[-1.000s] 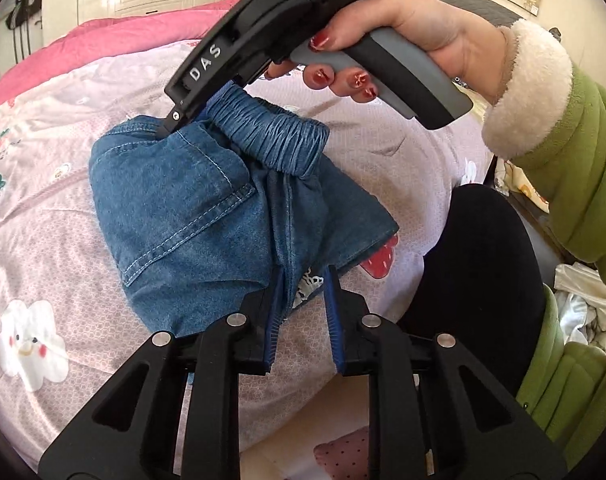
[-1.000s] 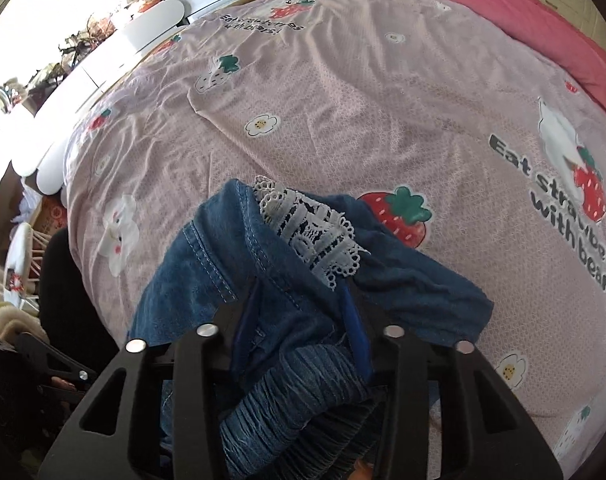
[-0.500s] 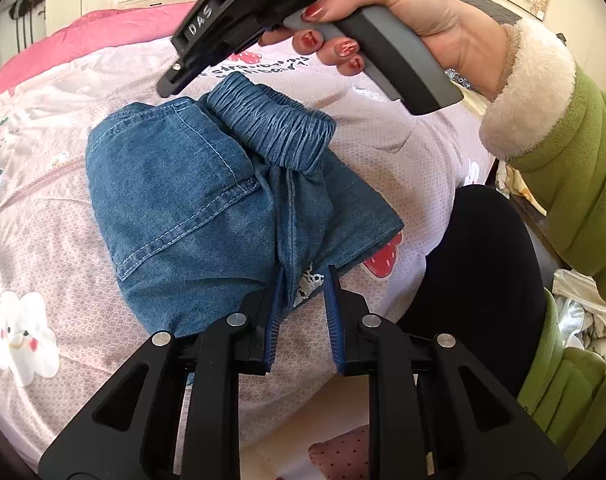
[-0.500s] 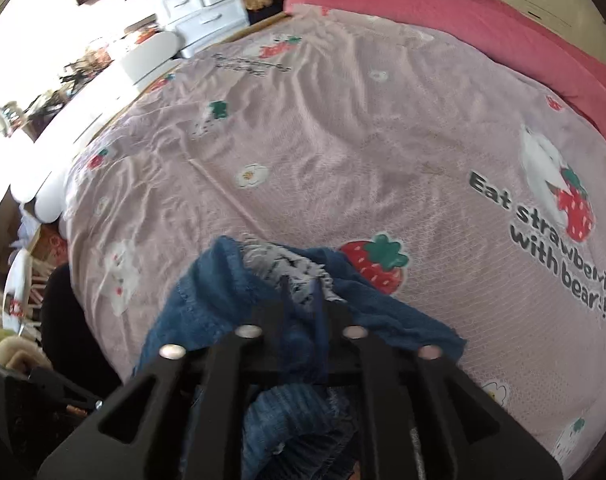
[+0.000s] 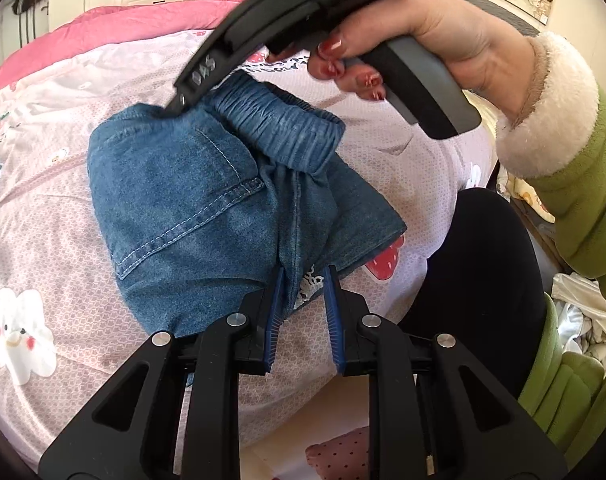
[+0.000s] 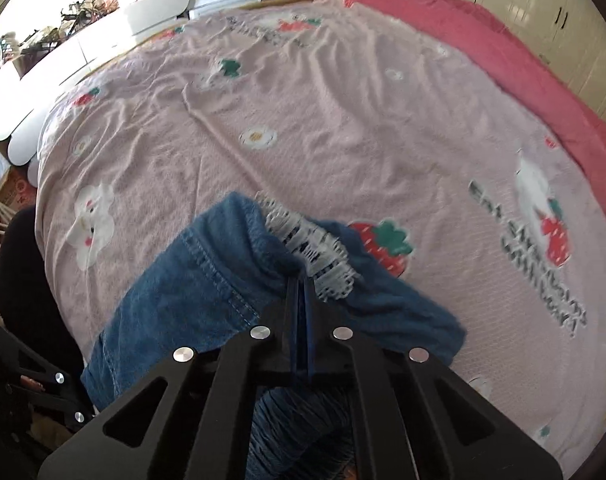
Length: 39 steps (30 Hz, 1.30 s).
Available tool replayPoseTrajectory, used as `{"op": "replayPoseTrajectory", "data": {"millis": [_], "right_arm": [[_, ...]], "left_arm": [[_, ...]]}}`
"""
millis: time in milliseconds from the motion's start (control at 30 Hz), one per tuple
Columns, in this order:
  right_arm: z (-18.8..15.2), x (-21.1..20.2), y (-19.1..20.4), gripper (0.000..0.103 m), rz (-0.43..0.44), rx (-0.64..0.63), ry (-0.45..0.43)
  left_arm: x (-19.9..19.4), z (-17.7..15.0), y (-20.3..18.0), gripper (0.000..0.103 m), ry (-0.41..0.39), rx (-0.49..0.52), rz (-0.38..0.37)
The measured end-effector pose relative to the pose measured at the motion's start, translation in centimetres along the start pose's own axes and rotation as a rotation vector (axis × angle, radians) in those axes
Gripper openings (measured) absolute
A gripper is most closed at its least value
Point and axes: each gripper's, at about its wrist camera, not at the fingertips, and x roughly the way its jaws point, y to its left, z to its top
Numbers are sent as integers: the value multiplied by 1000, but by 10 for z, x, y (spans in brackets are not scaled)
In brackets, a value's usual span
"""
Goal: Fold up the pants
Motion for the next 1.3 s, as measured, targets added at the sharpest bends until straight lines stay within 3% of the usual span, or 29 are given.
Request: {"op": "replayPoseTrajectory", "data": {"millis": [133,300,500,567,633,733,1133,1300], "right_arm": [[7,5,-7,1,-17,7,-14],[8,19,-13,2,29,36,7],[-2,-29,-20,6,106,146,-118],[-5,-46,-13,15,158,140,-162],[-9,-56,-6,40,222,137,-193],[-17,-55,2,41,276,134,-168],[-69,-24,-4,40,139,94,-89],[-73,-24,-6,40,168,149,-119]], "left_arm": [[0,0,0,13,-5,-2,3],[-1,0,0,13,-4,-2,-1],[-1,-1,3,13,-3,-8,-8],[-1,-1,3,13,-3,-11,-8],[-1,-1,3,13,-3,-10,-7],[-2,-1,2,13,-4,-10,-3],[0,2,3,13,5,-13,1],[0,4,1,14,9,-12,12]]}}
